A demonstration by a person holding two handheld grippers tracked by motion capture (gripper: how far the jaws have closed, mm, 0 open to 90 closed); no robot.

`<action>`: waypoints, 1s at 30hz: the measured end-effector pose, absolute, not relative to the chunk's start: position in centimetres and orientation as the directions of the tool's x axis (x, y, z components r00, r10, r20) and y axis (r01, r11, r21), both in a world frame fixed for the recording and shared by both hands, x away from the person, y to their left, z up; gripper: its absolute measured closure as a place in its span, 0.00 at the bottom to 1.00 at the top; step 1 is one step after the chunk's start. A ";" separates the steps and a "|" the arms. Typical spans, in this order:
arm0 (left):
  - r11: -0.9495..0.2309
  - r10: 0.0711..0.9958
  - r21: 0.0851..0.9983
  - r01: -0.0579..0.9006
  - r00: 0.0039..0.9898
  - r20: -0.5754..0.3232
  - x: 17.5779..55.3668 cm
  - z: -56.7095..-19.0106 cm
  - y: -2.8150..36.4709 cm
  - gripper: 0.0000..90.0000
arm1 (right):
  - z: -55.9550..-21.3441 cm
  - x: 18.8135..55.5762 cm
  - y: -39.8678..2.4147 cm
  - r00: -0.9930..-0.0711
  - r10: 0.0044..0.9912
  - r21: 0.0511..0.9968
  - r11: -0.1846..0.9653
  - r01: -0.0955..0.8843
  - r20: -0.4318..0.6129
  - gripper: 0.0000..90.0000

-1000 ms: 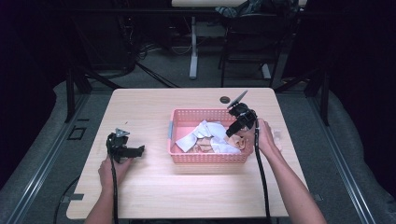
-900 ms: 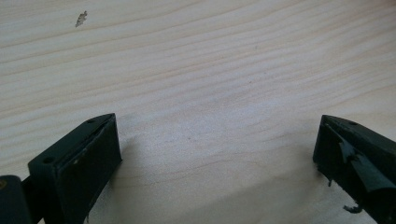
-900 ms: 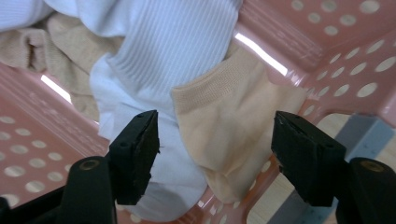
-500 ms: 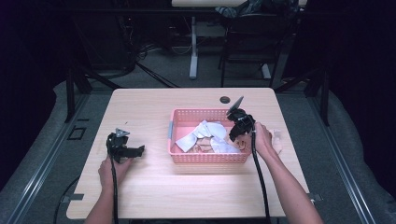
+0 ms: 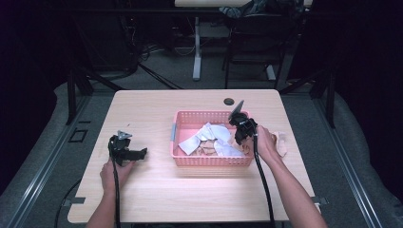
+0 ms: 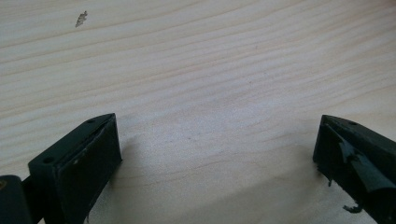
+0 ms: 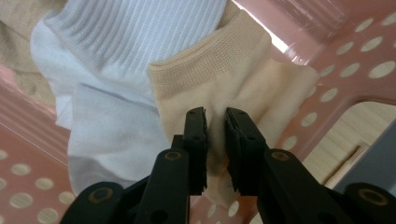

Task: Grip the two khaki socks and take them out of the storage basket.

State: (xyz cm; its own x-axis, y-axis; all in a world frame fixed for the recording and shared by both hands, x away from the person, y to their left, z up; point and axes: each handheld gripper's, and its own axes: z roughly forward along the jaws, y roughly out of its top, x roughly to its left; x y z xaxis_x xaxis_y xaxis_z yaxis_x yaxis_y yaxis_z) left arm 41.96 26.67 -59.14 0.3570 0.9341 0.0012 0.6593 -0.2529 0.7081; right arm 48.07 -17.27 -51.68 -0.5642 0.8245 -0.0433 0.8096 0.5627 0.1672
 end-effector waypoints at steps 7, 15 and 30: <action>-0.255 0.934 0.708 0.659 0.358 0.003 42.0 -59.1 26.7 0.00 | -50.7 47.9 -17.3 -0.570 0.819 0.149 0.574 0.805 -0.071 0.96; -0.255 0.934 0.708 0.659 0.358 0.003 42.0 -59.1 26.7 0.00 | -49.0 47.6 -18.2 -0.573 0.819 0.280 0.543 0.791 0.033 0.96; -0.253 0.934 0.708 0.659 0.357 0.001 42.0 -59.1 26.7 0.00 | -44.9 47.3 -18.5 -0.589 0.807 0.364 0.536 0.761 0.043 0.96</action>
State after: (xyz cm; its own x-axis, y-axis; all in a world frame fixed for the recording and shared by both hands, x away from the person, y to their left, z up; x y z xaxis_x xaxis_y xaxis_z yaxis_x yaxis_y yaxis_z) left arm 41.96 26.67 -59.14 0.3571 0.9341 0.0014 0.6594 -0.2532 0.7078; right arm 47.33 -18.55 -44.89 -0.5890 0.8070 0.0431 0.7614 0.5363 0.3642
